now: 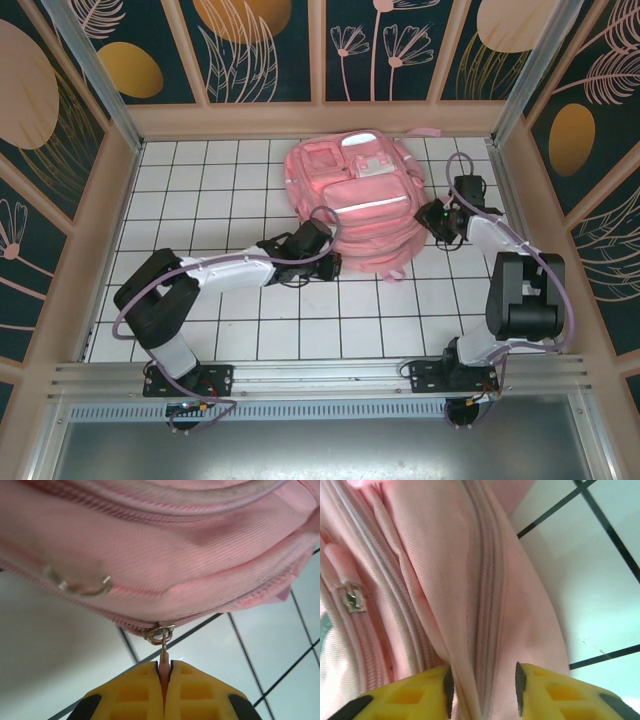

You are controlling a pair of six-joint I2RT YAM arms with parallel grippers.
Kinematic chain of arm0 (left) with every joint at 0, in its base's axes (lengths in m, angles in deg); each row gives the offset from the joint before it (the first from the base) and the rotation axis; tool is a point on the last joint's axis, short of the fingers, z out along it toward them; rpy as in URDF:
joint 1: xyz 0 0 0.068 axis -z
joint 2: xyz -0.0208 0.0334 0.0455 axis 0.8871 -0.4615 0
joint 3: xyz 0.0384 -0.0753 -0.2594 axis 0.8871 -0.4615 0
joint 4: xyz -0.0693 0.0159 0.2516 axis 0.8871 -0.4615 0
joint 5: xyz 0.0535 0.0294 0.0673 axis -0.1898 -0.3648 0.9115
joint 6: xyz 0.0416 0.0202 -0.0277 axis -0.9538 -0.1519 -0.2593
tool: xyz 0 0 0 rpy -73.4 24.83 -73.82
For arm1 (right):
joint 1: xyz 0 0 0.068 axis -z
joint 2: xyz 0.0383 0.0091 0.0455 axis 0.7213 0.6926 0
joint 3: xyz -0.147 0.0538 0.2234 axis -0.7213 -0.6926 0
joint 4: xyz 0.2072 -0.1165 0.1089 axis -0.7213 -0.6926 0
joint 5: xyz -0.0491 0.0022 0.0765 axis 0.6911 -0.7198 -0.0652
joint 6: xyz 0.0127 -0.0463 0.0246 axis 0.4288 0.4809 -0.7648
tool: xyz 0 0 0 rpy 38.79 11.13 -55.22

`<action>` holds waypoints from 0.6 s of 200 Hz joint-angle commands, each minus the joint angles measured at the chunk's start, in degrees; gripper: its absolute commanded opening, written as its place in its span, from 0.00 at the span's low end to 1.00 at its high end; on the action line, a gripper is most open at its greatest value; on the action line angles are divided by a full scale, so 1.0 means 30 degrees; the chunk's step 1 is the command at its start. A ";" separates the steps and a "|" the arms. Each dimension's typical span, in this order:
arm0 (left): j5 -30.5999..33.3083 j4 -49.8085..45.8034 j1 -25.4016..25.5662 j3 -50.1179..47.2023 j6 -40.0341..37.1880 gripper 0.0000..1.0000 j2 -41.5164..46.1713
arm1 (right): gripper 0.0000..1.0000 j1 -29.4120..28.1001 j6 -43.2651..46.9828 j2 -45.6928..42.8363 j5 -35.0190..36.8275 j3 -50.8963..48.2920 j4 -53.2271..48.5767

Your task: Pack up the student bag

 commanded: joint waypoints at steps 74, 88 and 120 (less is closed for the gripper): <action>0.0110 -0.0165 0.0497 0.0693 0.0550 0.00 -0.0887 | 0.53 -0.7360 -1.0734 -0.8298 0.1327 -0.5953 0.1967; 0.0064 -0.0154 0.0496 0.0713 0.0703 0.00 -0.0971 | 0.50 -0.8417 -1.2424 -0.8621 0.1330 -0.6789 0.3267; 0.0167 -0.0155 0.0502 0.0691 0.0718 0.00 -0.0896 | 0.53 -1.0060 -1.5175 -0.7604 0.1238 -0.7941 0.6530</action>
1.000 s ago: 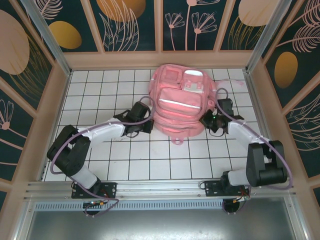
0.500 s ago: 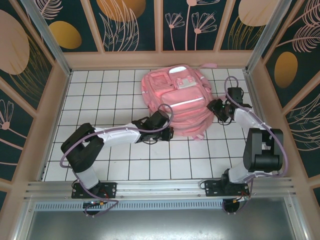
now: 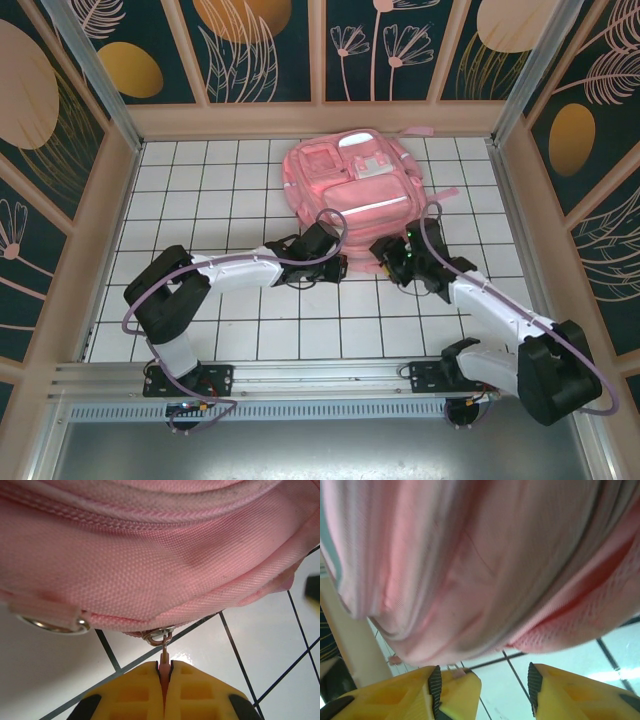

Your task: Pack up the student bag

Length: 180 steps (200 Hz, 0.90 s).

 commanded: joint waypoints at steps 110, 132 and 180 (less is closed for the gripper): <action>0.0998 -0.1087 0.0161 0.0538 0.0636 0.00 -0.0119 | 0.00 -0.1472 -0.4137 0.4506 0.1561 0.1107 0.3818; 0.2913 -0.2863 -0.0081 0.0948 0.0779 0.00 -0.0376 | 0.00 -0.1415 -0.3593 0.3616 0.2594 0.1282 0.2264; 0.3955 -0.4204 -0.2753 0.0285 0.0790 0.00 -0.0129 | 0.00 -0.0009 -0.2779 0.1032 0.2655 -0.0072 0.1054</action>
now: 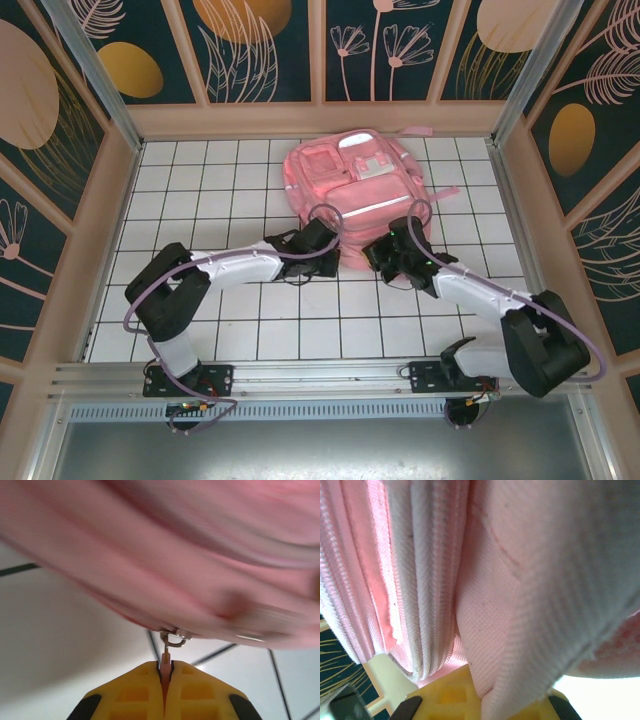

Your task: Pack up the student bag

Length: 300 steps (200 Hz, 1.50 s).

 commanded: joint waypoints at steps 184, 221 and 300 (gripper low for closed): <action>0.1468 -0.1809 -0.8677 0.3278 -0.0497 0.00 -0.1990 | 0.00 0.5054 0.7365 -0.2658 -0.2114 -0.0168 -0.4623; 0.0923 -0.1842 -0.8535 -0.1440 0.0461 0.00 0.2251 | 0.00 0.5550 1.0360 0.0179 -0.1761 0.2019 -0.5164; -0.0233 -0.1033 -0.6395 -0.6703 0.4002 0.00 0.7666 | 0.00 0.6330 1.3284 0.4632 -0.2316 0.4761 -0.5079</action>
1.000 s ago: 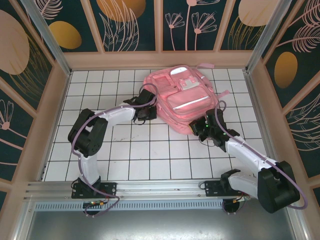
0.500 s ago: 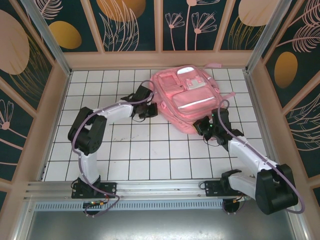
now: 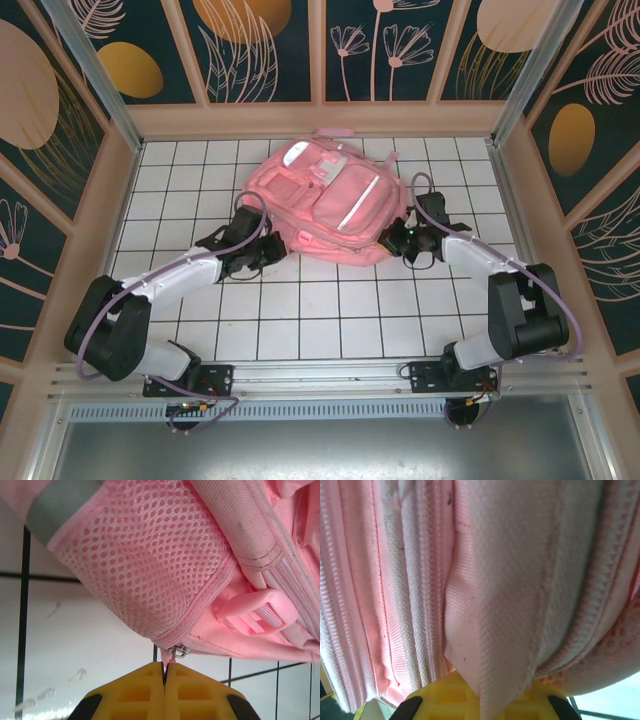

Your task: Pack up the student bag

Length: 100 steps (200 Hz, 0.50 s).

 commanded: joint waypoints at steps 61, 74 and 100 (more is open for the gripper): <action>0.4112 -0.3719 -0.0424 0.2493 0.0239 0.80 0.2112 | 0.37 0.1215 0.2216 -0.1399 0.3057 -0.0073 -0.0903; 0.5425 -0.4817 -0.0526 0.3802 -0.0355 0.98 0.1997 | 0.53 0.1273 0.2839 -0.2265 0.3402 0.0162 -0.1109; 0.7901 -0.6637 -0.1451 0.6906 -0.1768 0.98 0.1457 | 0.70 0.1447 0.4163 -0.4159 0.3991 0.0673 -0.1060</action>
